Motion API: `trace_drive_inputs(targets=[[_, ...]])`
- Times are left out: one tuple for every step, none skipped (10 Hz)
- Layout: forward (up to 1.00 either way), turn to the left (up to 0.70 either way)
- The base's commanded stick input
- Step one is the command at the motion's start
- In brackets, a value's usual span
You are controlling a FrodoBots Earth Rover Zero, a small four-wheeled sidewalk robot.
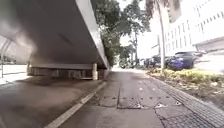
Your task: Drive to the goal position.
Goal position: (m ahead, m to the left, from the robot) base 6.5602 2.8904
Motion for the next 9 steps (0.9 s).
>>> trace_drive_inputs(targets=[[0.70, -0.08], [0.70, -0.08], [0.70, 0.00], [0.70, 0.00], [0.70, 0.00], [0.70, 0.00], [0.70, 0.00], [0.70, 0.00], [0.70, 0.00]])
